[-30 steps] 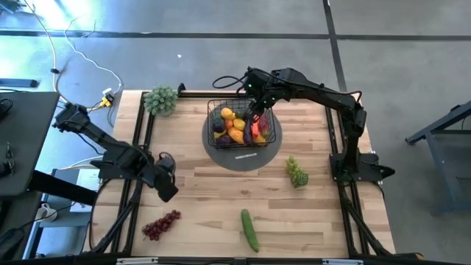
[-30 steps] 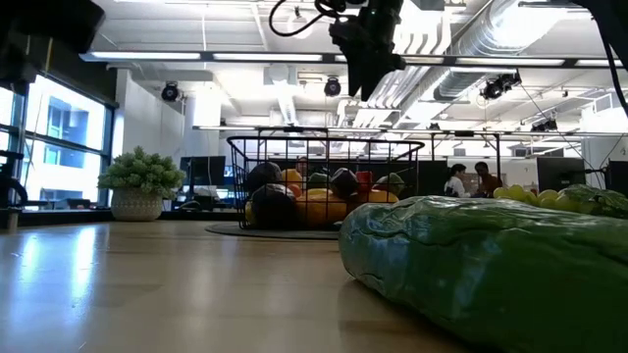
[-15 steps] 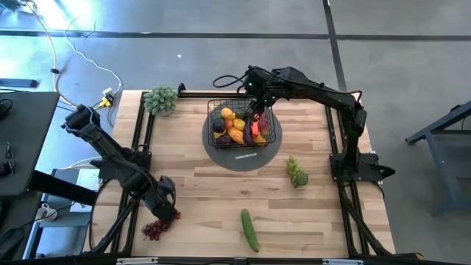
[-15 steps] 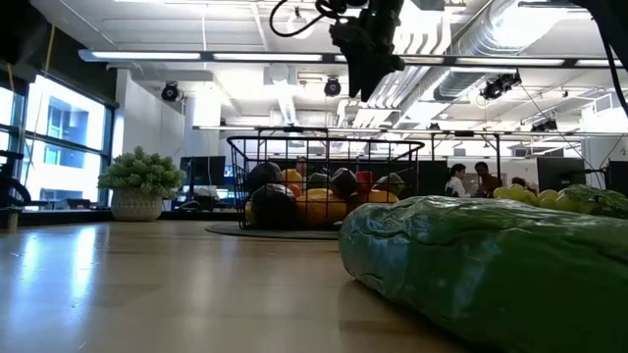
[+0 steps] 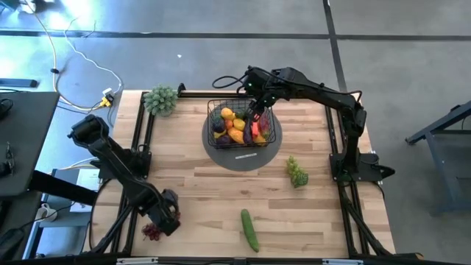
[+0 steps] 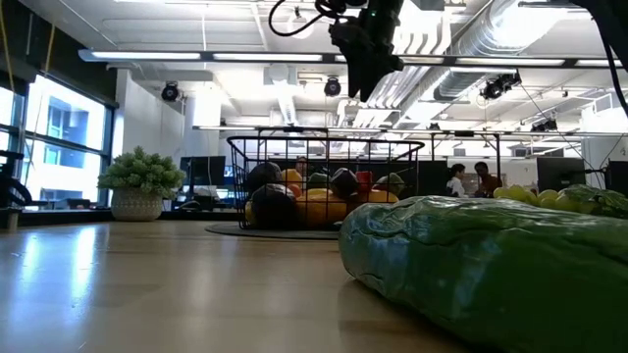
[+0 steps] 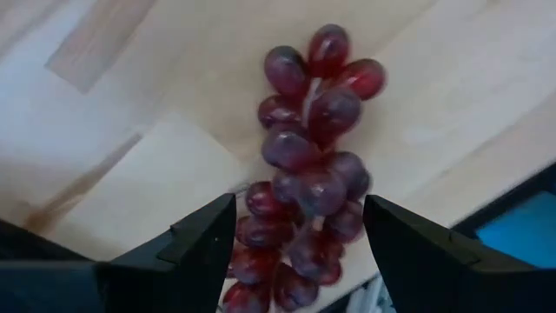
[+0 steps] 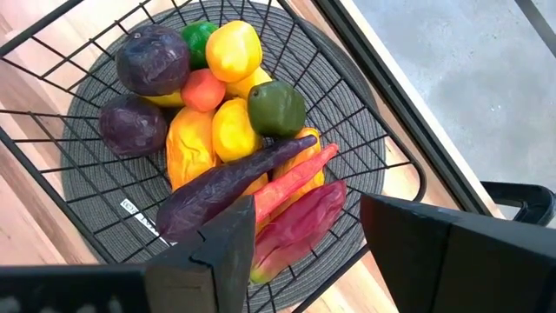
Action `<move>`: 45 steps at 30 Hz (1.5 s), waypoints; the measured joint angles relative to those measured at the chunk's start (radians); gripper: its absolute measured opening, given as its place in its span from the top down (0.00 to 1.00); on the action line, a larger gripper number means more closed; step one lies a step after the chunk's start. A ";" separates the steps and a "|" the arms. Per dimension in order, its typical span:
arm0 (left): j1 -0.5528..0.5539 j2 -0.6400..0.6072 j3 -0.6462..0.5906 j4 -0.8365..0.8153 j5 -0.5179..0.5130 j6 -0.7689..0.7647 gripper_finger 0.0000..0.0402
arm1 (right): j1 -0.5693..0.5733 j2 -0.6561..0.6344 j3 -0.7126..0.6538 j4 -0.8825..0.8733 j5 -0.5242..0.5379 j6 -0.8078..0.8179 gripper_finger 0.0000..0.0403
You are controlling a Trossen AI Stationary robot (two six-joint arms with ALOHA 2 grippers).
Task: Build produce basket
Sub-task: Put the red grapes into the black wire basket
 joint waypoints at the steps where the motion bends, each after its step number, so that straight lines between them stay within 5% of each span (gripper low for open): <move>1: -0.002 0.012 0.000 0.005 0.000 -0.002 0.40 | 0.000 0.000 0.000 0.000 0.000 0.000 0.53; 16: -0.006 0.198 0.003 0.068 0.058 0.003 0.44 | 0.000 0.000 0.000 -0.024 -0.004 -0.052 0.53; 30: 0.004 0.179 0.000 0.064 0.043 0.024 0.97 | -0.011 0.000 0.000 -0.050 -0.003 -0.107 0.53; 45: 0.170 0.009 -0.002 0.067 -0.083 0.198 0.98 | -0.026 0.000 0.000 -0.050 0.000 -0.123 0.53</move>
